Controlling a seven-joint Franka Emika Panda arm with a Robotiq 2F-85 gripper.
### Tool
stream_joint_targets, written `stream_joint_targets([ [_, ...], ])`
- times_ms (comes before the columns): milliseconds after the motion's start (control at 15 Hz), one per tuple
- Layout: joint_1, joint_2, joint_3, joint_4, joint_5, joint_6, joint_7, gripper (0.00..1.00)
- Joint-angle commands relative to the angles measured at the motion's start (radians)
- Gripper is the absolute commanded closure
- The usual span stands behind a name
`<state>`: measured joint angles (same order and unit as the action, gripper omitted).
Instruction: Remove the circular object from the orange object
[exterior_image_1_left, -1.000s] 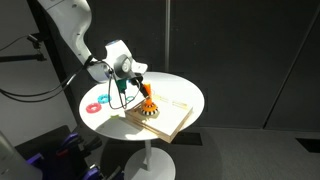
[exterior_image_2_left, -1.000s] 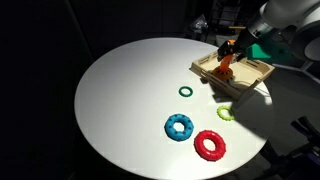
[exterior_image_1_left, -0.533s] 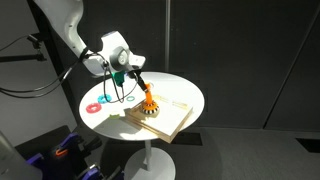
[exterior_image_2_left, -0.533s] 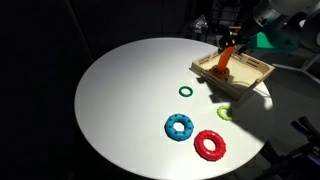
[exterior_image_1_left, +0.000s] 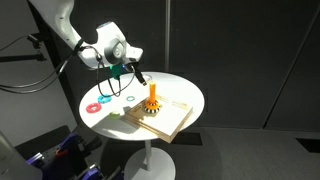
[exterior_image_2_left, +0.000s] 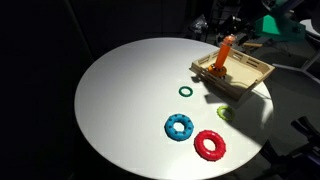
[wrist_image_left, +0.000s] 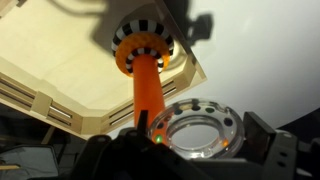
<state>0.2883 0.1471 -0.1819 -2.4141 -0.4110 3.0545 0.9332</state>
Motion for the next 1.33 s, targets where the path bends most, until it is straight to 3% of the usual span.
stream_joint_targets([
  [0, -0.033, -0.070, 0.061, -0.036, 0.095, -0.029, -0.077, 0.32],
  [267, -0.086, -0.103, 0.195, -0.069, 0.340, -0.067, -0.256, 0.32],
  [533, -0.095, -0.118, 0.263, -0.052, 0.626, -0.174, -0.491, 0.32],
  [800, -0.130, -0.119, 0.283, -0.035, 0.725, -0.292, -0.600, 0.32],
  [1267, -0.164, -0.073, 0.276, -0.032, 0.731, -0.423, -0.656, 0.32],
])
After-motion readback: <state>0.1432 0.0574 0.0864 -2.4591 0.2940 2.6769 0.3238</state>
